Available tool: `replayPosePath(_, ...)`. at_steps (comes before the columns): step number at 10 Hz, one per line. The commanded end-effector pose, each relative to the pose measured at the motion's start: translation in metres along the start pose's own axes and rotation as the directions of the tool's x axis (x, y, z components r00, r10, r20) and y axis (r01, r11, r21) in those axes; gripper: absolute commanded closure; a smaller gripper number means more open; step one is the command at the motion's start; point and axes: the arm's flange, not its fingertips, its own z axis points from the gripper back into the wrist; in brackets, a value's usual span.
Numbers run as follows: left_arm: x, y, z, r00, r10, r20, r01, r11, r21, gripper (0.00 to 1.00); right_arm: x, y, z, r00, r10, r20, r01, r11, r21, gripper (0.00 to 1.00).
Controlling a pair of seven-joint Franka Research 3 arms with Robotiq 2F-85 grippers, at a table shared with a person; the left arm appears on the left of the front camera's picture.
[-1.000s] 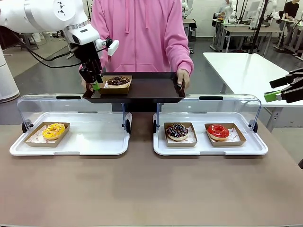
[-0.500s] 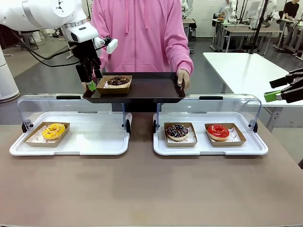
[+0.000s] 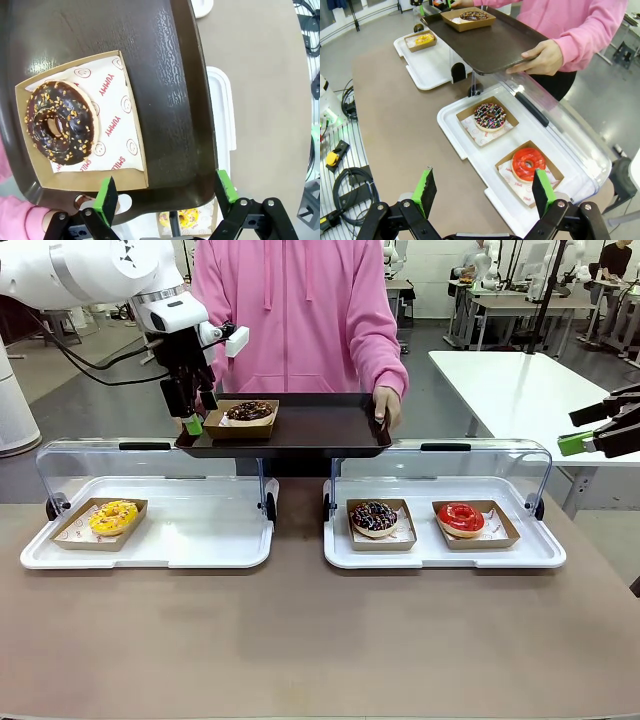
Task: Provide the desired donut to the person.
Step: Place the picked Paper togo box onto the Handle tray extended by the person, then pick up and lift the Paper togo box containing the Donut pointed at by the person.
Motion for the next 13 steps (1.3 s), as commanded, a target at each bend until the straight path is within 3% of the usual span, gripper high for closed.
replayPosePath(1, 0.0011, 0.0018, 0.0046, 1.0, 0.008, 0.005, -0.009, 1.0, 0.029, 0.0, -0.0005, -0.0018, -0.0015, 1.0, 0.002, 0.01, -0.002, 1.0, 0.008, 0.0)
replayPosePath(13, 0.0016, 0.0013, 0.0028, 1.0, -0.001, 0.003, 0.001, 1.0, 0.014, 0.0, -0.0005, -0.0018, -0.0015, 1.0, 0.002, 0.01, -0.002, 1.0, 0.008, 0.0)
